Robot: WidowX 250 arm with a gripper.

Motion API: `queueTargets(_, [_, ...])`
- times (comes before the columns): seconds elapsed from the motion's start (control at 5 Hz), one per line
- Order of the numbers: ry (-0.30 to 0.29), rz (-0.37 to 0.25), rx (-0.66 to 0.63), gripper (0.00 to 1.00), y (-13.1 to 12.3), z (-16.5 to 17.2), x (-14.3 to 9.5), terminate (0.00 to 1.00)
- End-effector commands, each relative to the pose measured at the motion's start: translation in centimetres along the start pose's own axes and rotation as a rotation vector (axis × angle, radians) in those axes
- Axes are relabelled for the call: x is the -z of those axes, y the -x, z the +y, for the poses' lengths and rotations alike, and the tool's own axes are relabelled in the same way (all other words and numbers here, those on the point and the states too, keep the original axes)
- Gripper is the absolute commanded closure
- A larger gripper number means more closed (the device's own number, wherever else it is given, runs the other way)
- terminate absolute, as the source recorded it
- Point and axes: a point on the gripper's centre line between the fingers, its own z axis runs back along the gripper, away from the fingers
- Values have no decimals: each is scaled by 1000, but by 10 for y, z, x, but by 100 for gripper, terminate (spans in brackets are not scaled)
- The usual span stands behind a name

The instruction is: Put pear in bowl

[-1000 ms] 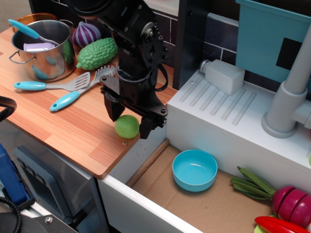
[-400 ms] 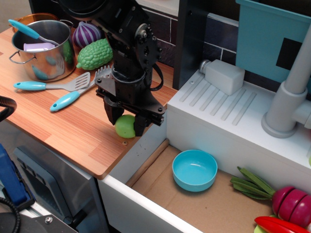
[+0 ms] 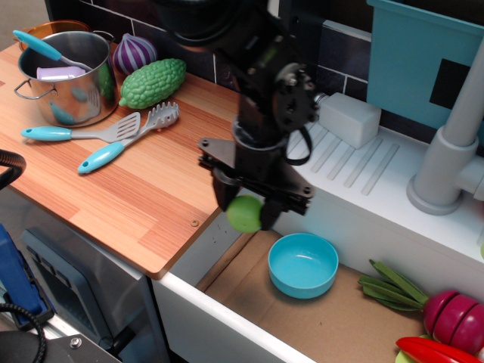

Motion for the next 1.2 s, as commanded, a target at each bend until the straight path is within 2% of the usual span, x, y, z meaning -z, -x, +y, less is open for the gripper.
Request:
queueTargets(0.0, [11,-69,-33,100,-16,-15,0,0])
queueTargets(0.4, [81,-114,-32,100,-18,-32,21,0])
queueTargets(0.6, [133,-147,-18,0,-22,-39,29,0])
queueTargets(0.8, [133,-147,-18,0,-22,-39,29,0])
queueTargets(1.0, [133,-147,-18,0,-22,-39,29,100])
